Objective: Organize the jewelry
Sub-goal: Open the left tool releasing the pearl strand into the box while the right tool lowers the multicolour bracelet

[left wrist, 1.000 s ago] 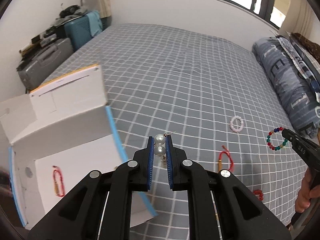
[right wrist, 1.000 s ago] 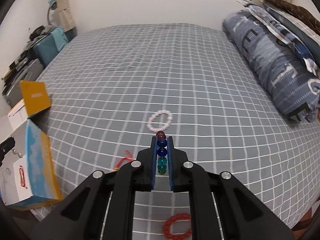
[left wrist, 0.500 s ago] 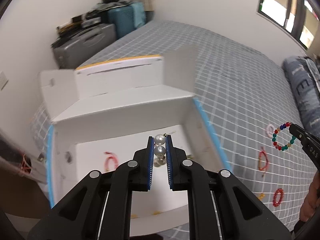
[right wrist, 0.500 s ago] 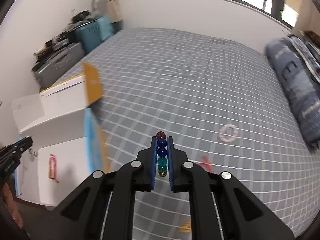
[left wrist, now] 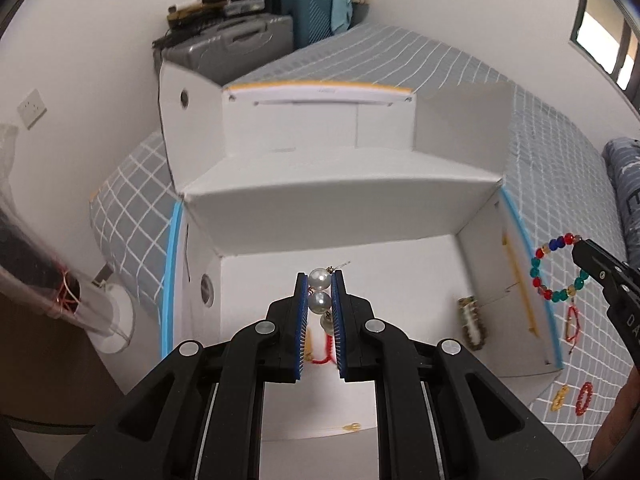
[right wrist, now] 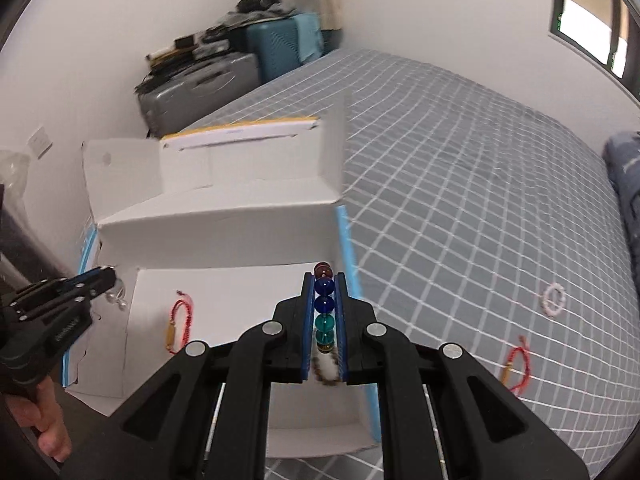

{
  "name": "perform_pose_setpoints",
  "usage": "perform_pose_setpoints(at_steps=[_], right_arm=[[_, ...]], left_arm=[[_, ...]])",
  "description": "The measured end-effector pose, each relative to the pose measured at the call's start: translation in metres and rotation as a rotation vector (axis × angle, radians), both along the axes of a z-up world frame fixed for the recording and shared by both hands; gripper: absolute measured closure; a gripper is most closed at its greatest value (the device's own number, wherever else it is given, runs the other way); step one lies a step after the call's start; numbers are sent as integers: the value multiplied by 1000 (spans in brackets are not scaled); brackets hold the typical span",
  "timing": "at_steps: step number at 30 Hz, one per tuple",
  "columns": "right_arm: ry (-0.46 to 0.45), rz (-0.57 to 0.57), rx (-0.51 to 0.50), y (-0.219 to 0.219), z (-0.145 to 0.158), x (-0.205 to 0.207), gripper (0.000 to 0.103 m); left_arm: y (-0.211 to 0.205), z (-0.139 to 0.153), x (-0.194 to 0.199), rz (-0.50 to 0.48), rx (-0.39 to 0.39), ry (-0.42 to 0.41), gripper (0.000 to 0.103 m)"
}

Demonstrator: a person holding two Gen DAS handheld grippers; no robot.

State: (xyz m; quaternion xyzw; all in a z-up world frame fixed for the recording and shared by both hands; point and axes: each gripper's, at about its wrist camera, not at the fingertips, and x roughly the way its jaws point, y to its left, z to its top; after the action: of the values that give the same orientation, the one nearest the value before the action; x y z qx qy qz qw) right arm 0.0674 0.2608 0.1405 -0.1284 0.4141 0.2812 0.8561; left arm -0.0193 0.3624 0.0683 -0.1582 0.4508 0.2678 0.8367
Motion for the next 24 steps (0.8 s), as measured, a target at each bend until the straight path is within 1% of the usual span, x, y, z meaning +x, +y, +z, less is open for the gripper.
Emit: perform_pose_setpoints(at_steps=[5,10,17,19,22,24], right_arm=[[35,34,-44,26,-30,-3,94],[85,52,-83,35,-58,3,94],[142,66,-142,47,-82,9,94],[157,75,-148,51,-87,9,94],[191,86,-157,54,-95,9,94],[195,93,-157,56,-99,8,94]], left_arm=[[7,-25,2,10,-24,52,92],[11,-47,8,19,-65,109,92],[20,-68,13,30,-98,156,92],[22,-73,14,31,-99,170,92],[24,-80,17,19,-125,193,92],[24,-80,18,18,-115,198,91]])
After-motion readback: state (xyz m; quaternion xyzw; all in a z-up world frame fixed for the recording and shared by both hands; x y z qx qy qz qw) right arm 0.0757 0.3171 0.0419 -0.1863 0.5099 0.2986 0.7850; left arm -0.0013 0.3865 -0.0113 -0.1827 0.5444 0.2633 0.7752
